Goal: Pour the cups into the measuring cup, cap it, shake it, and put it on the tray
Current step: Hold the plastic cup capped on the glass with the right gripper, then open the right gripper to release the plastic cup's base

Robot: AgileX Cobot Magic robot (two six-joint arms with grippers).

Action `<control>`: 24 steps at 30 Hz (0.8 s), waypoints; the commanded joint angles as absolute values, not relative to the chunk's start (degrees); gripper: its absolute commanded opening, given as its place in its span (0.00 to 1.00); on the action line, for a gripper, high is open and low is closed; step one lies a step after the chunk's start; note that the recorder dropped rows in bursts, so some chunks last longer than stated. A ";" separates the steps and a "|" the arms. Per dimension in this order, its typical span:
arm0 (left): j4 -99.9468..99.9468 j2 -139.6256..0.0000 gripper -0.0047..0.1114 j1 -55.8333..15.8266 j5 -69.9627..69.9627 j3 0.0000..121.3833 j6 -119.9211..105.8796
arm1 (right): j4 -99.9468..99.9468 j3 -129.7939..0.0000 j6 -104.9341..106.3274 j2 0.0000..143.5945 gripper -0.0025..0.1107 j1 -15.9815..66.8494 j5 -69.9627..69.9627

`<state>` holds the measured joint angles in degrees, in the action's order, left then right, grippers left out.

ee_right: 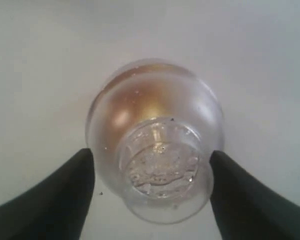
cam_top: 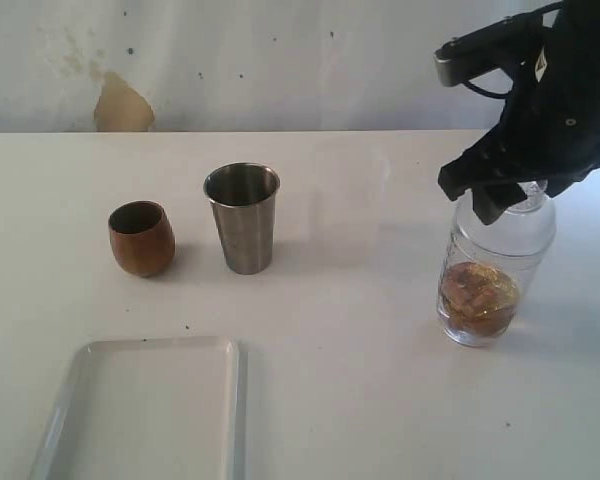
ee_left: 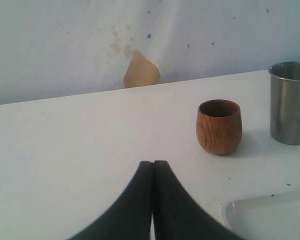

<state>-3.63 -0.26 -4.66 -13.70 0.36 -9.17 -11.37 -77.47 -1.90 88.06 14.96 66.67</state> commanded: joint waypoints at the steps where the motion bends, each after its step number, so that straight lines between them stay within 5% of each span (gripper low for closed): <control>1: -4.25 0.00 0.04 -4.65 -13.56 0.00 -9.03 | -14.24 -77.28 -3.29 88.08 0.56 14.77 65.60; 24: -4.25 0.00 0.04 -4.65 -13.56 0.00 -9.03 | -15.46 -77.52 -3.29 87.39 0.51 14.77 62.88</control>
<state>-3.63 -0.26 -4.66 -13.70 0.36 -9.17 -14.22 -77.47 -3.04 87.91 14.96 63.39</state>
